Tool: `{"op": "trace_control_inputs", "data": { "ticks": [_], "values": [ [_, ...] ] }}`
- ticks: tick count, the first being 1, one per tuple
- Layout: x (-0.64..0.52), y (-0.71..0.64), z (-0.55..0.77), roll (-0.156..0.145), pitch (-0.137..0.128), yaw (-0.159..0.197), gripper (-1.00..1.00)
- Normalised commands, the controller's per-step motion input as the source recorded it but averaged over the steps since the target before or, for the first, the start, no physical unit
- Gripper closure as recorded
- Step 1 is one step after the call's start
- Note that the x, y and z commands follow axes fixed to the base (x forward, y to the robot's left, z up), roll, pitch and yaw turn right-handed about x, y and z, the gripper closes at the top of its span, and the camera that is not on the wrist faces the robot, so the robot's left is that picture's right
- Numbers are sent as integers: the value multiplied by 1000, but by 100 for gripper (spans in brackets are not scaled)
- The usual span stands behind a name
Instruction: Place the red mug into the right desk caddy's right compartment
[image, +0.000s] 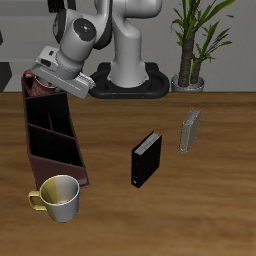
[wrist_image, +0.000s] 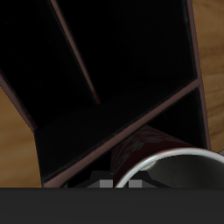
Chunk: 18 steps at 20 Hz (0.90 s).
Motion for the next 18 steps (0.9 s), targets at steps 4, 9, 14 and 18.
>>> {"op": "trace_control_inputs", "data": {
  "ticks": [4, 9, 14, 18],
  "values": [
    [-60, -104, -222, -12, 38, -6, 100],
    [-8, -311, -166, -84, 44, -30, 100],
    [-60, -183, 199, -31, -12, -53, -100],
    [-46, -81, 303, -31, -56, -2, -100]
  ]
}}
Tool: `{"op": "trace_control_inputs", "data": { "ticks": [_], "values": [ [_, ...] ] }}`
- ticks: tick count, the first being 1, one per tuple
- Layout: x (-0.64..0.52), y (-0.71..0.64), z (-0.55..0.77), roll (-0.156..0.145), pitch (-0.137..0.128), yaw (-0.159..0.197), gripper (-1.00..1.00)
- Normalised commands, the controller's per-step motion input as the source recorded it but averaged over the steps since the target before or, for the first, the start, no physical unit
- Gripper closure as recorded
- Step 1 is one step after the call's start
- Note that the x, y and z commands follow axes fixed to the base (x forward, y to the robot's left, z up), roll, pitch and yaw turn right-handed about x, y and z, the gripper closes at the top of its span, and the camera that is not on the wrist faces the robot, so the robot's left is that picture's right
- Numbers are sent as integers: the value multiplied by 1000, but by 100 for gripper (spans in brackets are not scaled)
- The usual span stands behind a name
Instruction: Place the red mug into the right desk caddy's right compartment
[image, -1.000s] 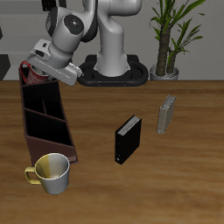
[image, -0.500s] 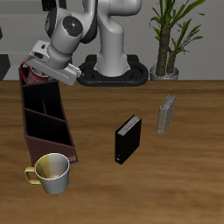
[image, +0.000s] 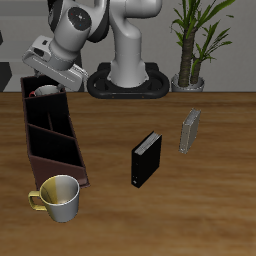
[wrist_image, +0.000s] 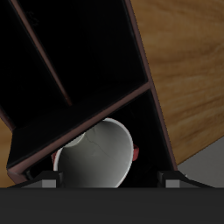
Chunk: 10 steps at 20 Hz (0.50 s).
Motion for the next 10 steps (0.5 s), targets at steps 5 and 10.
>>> {"op": "trace_control_inputs", "data": {
  "ticks": [5, 10],
  "values": [
    [57, -50, 229, -23, -51, 51, -100],
    [28, -132, 23, 1, -17, 28, -100]
  ]
}}
